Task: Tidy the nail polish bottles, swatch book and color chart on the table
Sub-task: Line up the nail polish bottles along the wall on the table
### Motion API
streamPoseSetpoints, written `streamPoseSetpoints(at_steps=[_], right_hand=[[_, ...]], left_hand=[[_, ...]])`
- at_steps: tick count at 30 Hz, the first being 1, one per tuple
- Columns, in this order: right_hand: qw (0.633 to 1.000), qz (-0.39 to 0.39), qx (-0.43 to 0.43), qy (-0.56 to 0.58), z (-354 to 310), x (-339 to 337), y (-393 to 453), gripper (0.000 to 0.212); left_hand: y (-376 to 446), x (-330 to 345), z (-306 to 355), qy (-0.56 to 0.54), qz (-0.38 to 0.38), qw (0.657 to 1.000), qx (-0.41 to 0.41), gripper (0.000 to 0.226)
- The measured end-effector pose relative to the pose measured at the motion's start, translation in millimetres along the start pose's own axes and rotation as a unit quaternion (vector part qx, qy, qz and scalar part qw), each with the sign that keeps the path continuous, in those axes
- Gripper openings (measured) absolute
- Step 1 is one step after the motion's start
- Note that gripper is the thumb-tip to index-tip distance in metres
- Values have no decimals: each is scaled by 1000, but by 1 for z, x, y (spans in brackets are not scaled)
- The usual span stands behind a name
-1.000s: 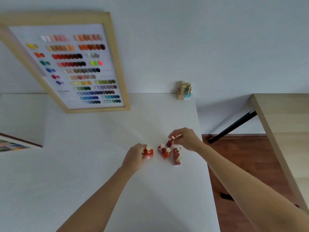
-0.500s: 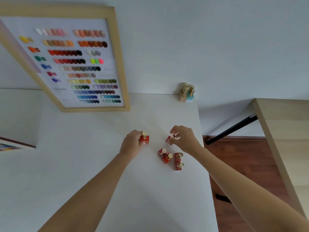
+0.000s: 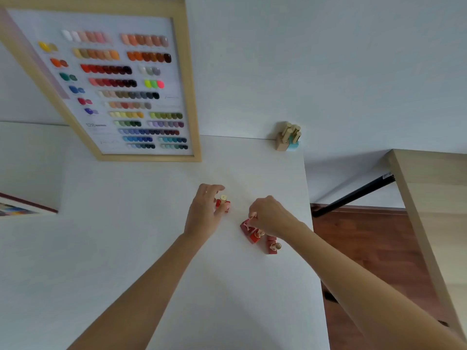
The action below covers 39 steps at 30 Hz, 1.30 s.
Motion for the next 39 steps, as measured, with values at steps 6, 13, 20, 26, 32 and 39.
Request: streamPoseSetpoints(at_steps=[6, 13, 20, 26, 32, 39], right_hand=[[987, 129, 7, 92, 29, -38, -34, 21], [949, 265, 75, 156, 64, -47, -51, 27], [955, 220, 123, 158, 60, -19, -37, 43], [963, 175, 131, 156, 38, -4, -22, 49], [983, 122, 99, 91, 22, 1, -20, 35], [992, 112, 51, -4, 14, 21, -17, 21]], left_hand=[[-45, 23, 14, -28, 28, 998, 58, 37], [-48, 68, 38, 7, -146, 986, 79, 35], [-46, 54, 29, 1, -132, 990, 53, 14], [-45, 19, 4, 26, -110, 993, 25, 24], [-43, 2, -8, 41, -75, 996, 4, 28], [-40, 7, -17, 14, -66, 997, -30, 62]])
Point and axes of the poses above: each hand's wrist, its own y-axis towards the middle knuckle, its own x-axis out of the palm, z = x × y, the point moved 1 cm from there along y, towards the middle knuckle, and after that the axes turned 13 degrees about -z, right-handed, at the moved point
